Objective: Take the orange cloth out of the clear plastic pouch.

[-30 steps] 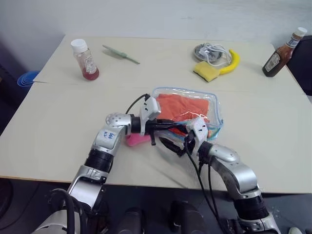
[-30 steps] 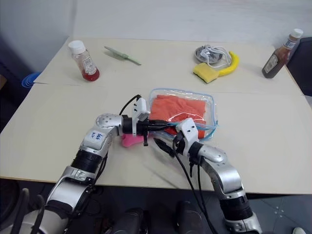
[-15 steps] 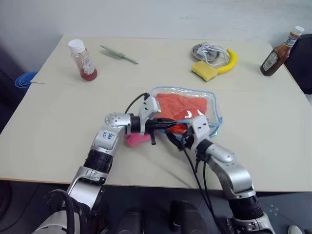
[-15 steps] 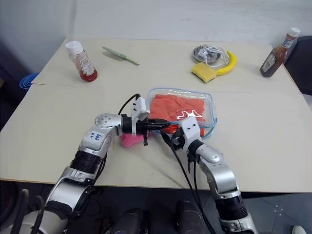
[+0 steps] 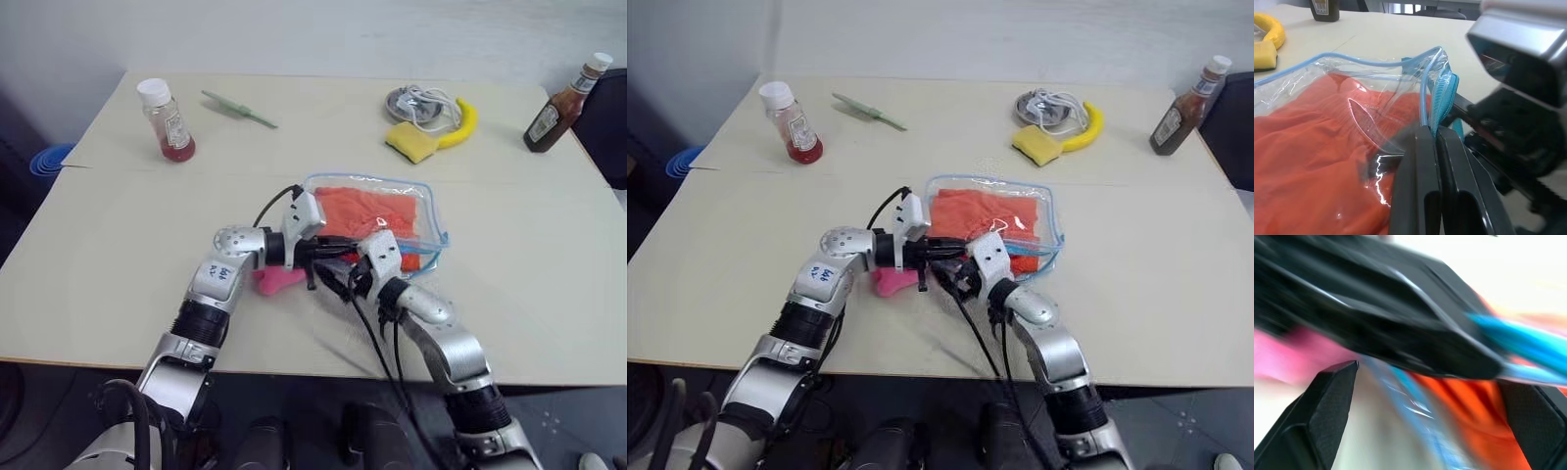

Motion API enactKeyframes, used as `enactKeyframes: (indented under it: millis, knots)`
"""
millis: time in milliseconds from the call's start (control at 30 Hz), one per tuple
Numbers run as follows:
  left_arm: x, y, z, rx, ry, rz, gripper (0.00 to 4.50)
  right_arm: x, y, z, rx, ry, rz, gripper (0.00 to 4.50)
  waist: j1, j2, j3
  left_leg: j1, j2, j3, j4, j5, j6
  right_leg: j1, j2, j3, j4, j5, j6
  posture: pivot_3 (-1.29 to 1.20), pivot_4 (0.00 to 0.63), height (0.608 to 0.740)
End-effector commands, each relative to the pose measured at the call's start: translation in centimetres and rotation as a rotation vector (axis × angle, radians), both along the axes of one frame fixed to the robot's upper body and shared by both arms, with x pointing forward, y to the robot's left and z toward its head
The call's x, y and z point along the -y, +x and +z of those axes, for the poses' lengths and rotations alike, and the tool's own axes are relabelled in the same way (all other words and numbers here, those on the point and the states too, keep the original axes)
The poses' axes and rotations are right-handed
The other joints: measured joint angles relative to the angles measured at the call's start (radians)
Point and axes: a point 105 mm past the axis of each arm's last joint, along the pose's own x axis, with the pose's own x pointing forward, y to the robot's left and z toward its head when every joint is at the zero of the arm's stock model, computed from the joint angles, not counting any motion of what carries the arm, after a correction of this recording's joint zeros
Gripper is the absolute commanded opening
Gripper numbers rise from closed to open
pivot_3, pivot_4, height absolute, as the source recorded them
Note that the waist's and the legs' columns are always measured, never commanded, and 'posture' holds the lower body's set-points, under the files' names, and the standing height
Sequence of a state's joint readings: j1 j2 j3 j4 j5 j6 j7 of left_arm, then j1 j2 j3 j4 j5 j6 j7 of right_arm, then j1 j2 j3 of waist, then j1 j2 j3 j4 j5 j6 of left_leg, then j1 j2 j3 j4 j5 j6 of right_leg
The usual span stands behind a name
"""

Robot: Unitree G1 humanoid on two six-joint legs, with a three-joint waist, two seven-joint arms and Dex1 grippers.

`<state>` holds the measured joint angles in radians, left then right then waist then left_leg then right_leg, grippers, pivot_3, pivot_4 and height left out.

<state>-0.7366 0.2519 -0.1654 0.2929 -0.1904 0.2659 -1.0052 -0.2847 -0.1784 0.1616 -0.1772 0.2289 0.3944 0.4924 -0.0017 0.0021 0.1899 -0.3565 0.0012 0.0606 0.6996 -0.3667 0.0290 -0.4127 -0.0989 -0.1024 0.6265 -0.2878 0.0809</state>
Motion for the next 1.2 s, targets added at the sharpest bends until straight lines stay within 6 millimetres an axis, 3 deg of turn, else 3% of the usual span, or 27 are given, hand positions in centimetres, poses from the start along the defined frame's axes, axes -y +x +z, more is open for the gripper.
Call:
enactKeyframes:
  millis: [33, 367, 767, 933, 1200]
  knots:
    - [-0.1, 0.0, 1.2, 0.041, -0.027, -0.002, 0.02, 1.3, -1.0, 1.7, 0.019, 0.100, 0.010, 4.50, 0.002, 0.000, 0.000, 0.000, 0.000, 0.000, 0.000, 0.000, 0.000, 0.000, 0.000, 0.000, 0.000, 0.000, 0.000, 0.00, 0.150, 0.740]
    - [-0.4, -0.4, 1.1, 0.039, -0.037, 0.008, 0.02, 5.1, -0.5, 1.2, 0.040, 0.016, -0.204, 4.50, -0.001, 0.000, 0.000, 0.000, 0.000, 0.000, 0.000, 0.000, 0.000, 0.000, -0.001, 0.001, 0.000, 0.000, 0.000, 0.00, 0.150, 0.740]
    - [-0.5, -1.2, 1.3, 0.030, -0.040, -0.001, 0.02, 3.3, 1.6, 1.4, 0.270, -0.305, -0.245, 4.50, -0.001, 0.000, 0.000, 0.000, 0.000, 0.001, 0.000, 0.000, 0.000, -0.001, -0.001, 0.001, 0.000, 0.000, 0.000, 0.00, 0.150, 0.740]
    - [-0.6, -1.2, 1.4, 0.028, -0.039, 0.003, 0.02, 2.3, 1.4, 0.5, 0.260, -0.380, -0.140, 4.50, -0.001, 0.000, 0.000, 0.000, 0.000, 0.000, 0.000, 0.000, 0.000, 0.000, -0.001, 0.001, 0.000, 0.000, 0.000, 0.00, 0.150, 0.740]
    - [-0.4, -0.9, 1.8, 0.037, -0.039, 0.003, 0.02, 2.8, 2.6, -1.0, 0.188, -0.475, -0.135, 4.50, -0.001, 0.000, 0.000, 0.000, 0.001, 0.000, 0.000, 0.000, 0.000, 0.000, -0.001, 0.001, 0.000, 0.000, 0.000, 0.00, 0.150, 0.740]
